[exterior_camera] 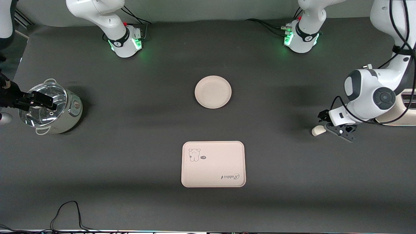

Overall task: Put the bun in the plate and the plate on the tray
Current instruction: 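Move the left gripper down toward the small white bun, then close the left gripper on the white bun and lift it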

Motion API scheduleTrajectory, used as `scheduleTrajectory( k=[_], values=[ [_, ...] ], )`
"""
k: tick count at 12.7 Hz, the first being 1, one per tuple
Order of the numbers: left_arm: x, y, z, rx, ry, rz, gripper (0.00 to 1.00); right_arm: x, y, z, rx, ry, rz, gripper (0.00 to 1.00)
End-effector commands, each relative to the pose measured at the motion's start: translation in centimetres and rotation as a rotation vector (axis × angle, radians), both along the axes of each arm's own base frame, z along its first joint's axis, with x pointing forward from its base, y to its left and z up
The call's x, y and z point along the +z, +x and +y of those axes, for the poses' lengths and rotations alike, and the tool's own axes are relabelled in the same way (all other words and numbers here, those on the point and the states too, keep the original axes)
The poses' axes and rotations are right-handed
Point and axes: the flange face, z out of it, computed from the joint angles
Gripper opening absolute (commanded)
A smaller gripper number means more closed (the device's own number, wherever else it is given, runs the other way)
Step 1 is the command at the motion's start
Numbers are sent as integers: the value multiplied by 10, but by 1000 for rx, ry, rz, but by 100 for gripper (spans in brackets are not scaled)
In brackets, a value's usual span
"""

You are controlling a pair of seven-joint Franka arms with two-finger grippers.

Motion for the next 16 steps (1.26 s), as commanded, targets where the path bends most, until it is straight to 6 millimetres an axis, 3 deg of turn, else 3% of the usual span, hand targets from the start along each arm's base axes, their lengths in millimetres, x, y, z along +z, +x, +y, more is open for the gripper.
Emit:
scheduleTrajectory(
  k=[1,4,6,7,9,10,12,14,15,16],
  values=[
    [-13,-3,-6,-31,-10,-8,100,-5,-3,2,22,-15,8,100],
    [-33,-4,-8,-36,-19,-6,95,-3,-4,1,19,-15,4,100],
    [-42,-3,-10,-40,-26,-16,77,-2,-4,1,15,-17,4,100],
    [-44,-3,-11,-41,-28,-20,63,-2,-4,1,15,-15,4,100],
    [-48,-3,-12,-43,-29,-15,11,6,-8,0,13,-12,-8,100],
    [-48,-2,-12,-43,-29,-15,0,8,-10,2,13,-10,-10,100],
    [-42,-2,-9,-34,-24,-7,0,9,-10,1,11,-10,-13,100],
    [-18,-4,-4,-16,-15,27,0,12,-12,1,11,-9,-15,100],
    [5,-7,-11,15,-13,54,0,12,-12,4,13,-8,-15,100],
    [40,-11,-42,41,-19,69,0,12,-12,4,13,-8,-15,100]
  ],
)
